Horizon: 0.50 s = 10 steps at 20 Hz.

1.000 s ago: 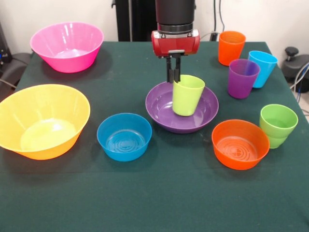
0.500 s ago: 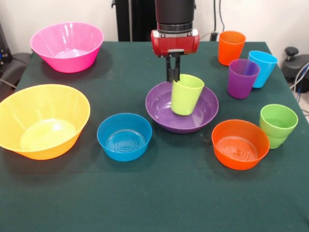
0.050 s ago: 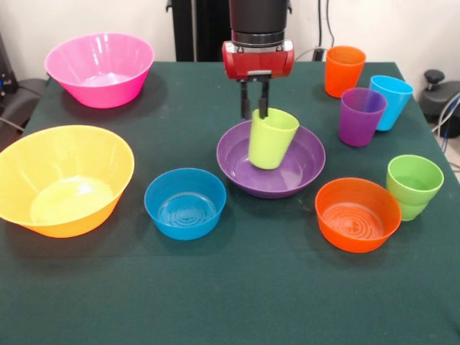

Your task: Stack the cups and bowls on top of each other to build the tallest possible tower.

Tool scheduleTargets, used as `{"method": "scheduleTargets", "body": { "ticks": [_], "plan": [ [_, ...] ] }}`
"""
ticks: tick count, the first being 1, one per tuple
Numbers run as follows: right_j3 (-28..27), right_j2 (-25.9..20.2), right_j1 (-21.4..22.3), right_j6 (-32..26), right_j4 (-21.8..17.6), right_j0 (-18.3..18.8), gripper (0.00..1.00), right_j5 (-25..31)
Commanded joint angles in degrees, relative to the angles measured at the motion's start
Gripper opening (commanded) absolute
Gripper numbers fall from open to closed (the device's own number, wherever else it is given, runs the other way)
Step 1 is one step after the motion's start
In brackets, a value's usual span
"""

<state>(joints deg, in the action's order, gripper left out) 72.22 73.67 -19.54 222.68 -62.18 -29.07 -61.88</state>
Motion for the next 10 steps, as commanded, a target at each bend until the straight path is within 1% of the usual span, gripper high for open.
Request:
{"method": "scheduleTargets", "body": {
  "ticks": [1, 10],
  "plan": [
    [-5.79, -10.54, -1.0, -10.29, -1.41, 0.91, 1.0, 2.65],
    [-5.18, -11.72, 0.14, -12.65, 0.1, 1.24, 1.0, 3.07]
  ]
}}
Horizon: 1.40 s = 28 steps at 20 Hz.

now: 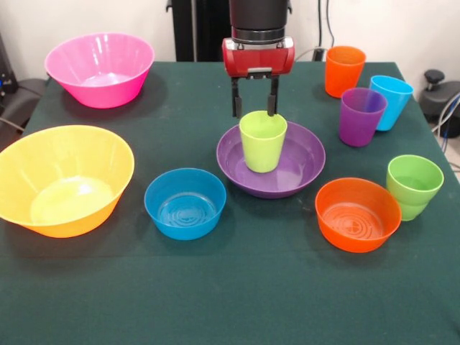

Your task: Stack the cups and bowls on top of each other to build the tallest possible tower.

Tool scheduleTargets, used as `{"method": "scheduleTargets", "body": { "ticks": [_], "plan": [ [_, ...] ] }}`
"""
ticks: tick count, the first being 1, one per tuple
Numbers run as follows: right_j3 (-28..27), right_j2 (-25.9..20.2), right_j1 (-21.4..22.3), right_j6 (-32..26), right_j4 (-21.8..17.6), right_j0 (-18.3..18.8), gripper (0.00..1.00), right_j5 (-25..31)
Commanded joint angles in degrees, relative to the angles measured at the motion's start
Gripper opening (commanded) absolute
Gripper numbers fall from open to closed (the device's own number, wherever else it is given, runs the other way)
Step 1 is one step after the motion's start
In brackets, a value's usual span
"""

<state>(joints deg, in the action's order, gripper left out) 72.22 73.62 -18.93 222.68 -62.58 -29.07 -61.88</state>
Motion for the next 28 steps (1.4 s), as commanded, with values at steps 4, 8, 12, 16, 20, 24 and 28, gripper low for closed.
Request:
{"method": "scheduleTargets", "body": {
  "ticks": [4, 8, 12, 16, 20, 24, 28],
  "plan": [
    [-5.29, -11.47, -0.47, -12.63, 0.74, 1.21, 1.0, 3.71],
    [-5.26, -11.42, -0.45, -12.33, 0.7, 1.24, 1.0, 3.78],
    [-5.51, -11.16, -0.42, -11.58, 0.2, 1.22, 1.0, 3.47],
    [-5.56, -10.56, 0.04, -10.39, -0.81, 1.09, 1.0, 2.54],
    [-5.8, -10.54, 0.12, -9.91, -1.01, 1.03, 1.0, 2.19],
    [-6.04, -10.4, 0.03, -9.75, -1.85, 0.91, 1.0, 1.65],
    [-5.91, -10.81, 0.34, -10.08, -1.73, 0.96, 1.0, 1.73]
  ]
}}
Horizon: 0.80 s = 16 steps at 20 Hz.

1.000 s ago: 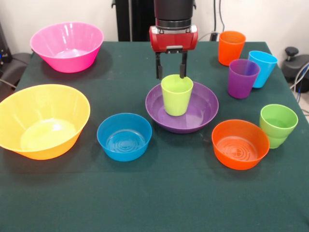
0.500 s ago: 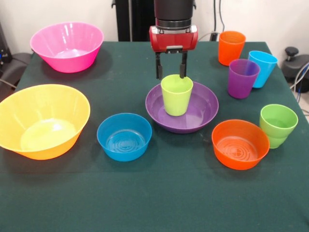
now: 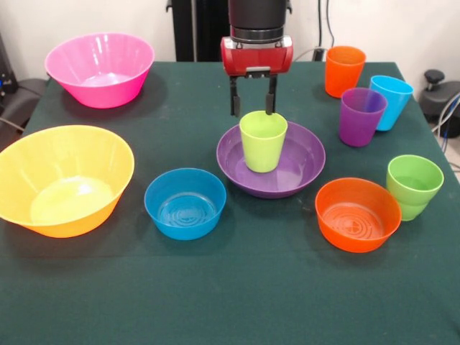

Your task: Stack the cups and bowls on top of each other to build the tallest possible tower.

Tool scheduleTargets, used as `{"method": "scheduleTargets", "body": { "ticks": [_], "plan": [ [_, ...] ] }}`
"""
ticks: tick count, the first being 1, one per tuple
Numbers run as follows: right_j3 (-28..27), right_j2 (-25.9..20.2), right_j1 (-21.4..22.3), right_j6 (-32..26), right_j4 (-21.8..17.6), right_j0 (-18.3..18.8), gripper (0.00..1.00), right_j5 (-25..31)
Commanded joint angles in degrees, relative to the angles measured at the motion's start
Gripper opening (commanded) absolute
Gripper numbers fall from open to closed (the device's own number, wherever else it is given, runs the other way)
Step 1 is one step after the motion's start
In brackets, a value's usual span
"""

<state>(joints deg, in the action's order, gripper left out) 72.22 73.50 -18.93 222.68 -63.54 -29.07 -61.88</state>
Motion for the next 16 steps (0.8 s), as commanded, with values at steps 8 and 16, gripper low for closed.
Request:
{"method": "scheduleTargets", "body": {
  "ticks": [8, 16],
  "plan": [
    [-6.01, -10.83, 0.49, -9.52, -0.74, 1.0, 0.0, 1.68],
    [-5.8, -11.54, 0.95, -9.02, 0.21, 1.12, 0.0, 1.77]
  ]
}}
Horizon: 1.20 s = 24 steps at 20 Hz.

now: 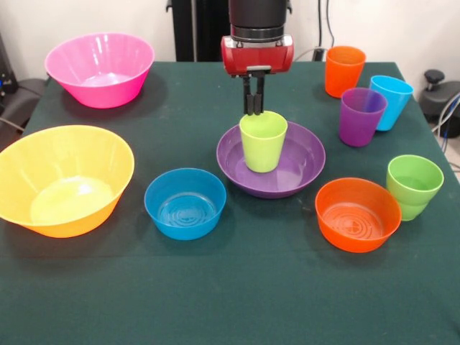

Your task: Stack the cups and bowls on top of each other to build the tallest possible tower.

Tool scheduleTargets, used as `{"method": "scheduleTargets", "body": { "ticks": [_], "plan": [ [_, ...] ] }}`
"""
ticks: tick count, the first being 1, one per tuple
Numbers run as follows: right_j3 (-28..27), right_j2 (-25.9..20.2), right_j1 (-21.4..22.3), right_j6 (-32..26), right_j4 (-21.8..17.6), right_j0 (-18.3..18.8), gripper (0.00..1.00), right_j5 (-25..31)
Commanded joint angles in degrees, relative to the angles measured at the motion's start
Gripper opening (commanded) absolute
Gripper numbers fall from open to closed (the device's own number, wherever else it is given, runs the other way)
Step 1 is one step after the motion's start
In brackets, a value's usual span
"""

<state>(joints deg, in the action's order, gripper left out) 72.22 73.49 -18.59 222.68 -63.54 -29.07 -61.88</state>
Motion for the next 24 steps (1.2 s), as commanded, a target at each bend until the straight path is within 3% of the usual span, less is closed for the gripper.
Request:
{"method": "scheduleTargets", "body": {
  "ticks": [1, 12, 24],
  "plan": [
    [-5.8, -11.62, 0.6, -9.03, 0.28, 1.13, 0.0, 1.81],
    [-6.07, -13.28, 0.23, -9.47, 1.34, 1.01, 0.0, 3.68],
    [-6.81, -12.52, -2.51, -9.5, -0.34, 0.24, 0.0, 6.51]
  ]
}}
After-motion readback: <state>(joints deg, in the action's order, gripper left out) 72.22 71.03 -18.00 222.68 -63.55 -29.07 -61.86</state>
